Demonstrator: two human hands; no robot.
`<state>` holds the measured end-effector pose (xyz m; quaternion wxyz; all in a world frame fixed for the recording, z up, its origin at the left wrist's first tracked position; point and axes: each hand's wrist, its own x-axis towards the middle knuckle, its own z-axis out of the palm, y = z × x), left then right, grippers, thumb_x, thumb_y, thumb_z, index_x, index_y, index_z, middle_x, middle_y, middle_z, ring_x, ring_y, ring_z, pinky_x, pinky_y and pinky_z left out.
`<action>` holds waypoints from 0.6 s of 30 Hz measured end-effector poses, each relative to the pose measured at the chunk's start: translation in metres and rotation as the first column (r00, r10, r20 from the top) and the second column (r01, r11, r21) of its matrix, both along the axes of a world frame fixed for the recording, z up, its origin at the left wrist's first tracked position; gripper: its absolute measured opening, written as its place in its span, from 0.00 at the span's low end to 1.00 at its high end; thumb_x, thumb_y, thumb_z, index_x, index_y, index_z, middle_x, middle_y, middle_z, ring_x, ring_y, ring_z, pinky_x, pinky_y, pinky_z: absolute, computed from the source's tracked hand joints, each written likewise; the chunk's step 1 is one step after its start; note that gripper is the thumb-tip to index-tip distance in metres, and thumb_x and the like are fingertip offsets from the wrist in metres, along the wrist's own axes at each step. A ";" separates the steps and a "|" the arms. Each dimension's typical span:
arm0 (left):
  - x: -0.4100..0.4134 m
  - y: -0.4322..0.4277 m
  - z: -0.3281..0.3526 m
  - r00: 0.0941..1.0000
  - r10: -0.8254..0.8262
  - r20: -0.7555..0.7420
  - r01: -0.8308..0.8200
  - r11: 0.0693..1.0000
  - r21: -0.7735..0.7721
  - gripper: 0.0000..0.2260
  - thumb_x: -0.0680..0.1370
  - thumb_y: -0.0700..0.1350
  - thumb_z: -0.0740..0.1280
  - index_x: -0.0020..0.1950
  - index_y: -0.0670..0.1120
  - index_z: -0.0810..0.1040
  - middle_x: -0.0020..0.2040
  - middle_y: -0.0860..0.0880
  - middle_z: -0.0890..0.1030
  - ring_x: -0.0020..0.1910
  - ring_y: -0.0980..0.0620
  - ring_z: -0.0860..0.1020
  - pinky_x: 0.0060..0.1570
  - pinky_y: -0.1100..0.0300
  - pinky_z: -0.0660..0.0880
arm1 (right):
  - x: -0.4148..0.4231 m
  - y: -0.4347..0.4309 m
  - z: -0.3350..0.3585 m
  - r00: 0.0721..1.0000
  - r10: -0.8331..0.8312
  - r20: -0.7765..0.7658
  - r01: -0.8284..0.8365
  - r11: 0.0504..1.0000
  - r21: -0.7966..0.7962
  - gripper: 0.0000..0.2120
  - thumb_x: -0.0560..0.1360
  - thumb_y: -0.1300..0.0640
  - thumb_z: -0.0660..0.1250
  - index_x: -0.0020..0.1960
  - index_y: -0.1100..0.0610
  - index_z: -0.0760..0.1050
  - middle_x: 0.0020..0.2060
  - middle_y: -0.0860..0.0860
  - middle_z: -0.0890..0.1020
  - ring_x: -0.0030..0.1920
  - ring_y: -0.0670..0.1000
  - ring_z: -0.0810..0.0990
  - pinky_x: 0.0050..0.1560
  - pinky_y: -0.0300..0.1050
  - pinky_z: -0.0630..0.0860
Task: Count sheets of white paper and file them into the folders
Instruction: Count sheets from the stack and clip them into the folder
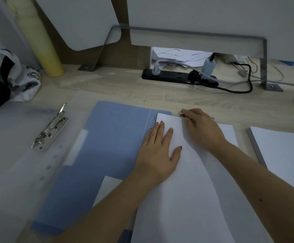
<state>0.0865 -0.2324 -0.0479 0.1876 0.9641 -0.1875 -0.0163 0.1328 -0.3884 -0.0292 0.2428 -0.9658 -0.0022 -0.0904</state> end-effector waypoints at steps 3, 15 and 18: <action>0.000 0.001 -0.002 1.000 -0.010 0.026 0.010 1.000 -0.002 0.39 0.69 0.65 0.32 0.77 0.50 0.46 0.79 0.48 0.43 0.77 0.53 0.40 0.67 0.63 0.30 | -0.002 -0.001 -0.008 0.998 0.044 0.040 -0.041 0.997 -0.068 0.18 0.80 0.57 0.54 0.67 0.56 0.71 0.61 0.53 0.76 0.62 0.53 0.72 0.55 0.43 0.69; 0.000 0.003 -0.002 0.999 -0.003 0.046 0.004 1.000 -0.012 0.39 0.70 0.67 0.33 0.77 0.49 0.47 0.79 0.48 0.43 0.77 0.53 0.40 0.67 0.64 0.30 | -0.010 0.008 -0.023 0.996 -0.010 0.087 0.019 0.994 -0.106 0.20 0.81 0.57 0.52 0.71 0.59 0.65 0.70 0.56 0.68 0.75 0.55 0.58 0.73 0.48 0.56; 0.002 0.002 -0.004 1.000 -0.004 0.021 0.003 1.000 0.020 0.39 0.68 0.65 0.32 0.77 0.50 0.44 0.79 0.49 0.40 0.77 0.54 0.38 0.67 0.63 0.30 | -0.011 0.007 -0.022 0.996 -0.013 0.088 0.021 0.995 -0.094 0.20 0.80 0.57 0.52 0.71 0.58 0.65 0.70 0.57 0.68 0.75 0.56 0.58 0.74 0.49 0.54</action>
